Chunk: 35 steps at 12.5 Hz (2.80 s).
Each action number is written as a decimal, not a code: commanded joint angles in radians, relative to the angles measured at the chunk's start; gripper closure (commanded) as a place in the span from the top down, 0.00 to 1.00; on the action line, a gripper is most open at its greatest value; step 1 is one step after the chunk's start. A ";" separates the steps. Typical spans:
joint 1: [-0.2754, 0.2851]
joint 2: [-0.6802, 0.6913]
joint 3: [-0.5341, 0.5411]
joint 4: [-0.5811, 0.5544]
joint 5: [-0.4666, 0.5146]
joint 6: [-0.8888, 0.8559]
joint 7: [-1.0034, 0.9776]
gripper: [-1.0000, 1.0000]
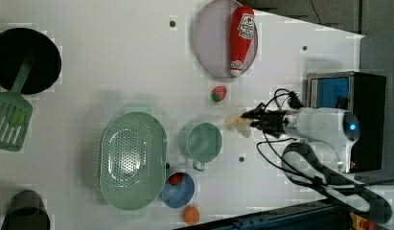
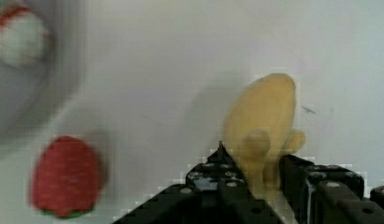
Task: Pick banana from table and place on oven.
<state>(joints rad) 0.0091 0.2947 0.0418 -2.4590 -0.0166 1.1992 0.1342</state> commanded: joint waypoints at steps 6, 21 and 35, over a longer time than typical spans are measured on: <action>-0.028 -0.441 -0.069 0.354 0.013 -0.761 0.034 0.27; -0.064 -0.138 -0.628 0.533 -0.113 -0.607 -0.744 0.31; 0.042 -0.343 -0.359 0.573 -0.098 -0.879 -0.336 1.00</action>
<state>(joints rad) 0.0092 -0.0124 -0.3489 -1.9307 -0.1216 0.3286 -0.3694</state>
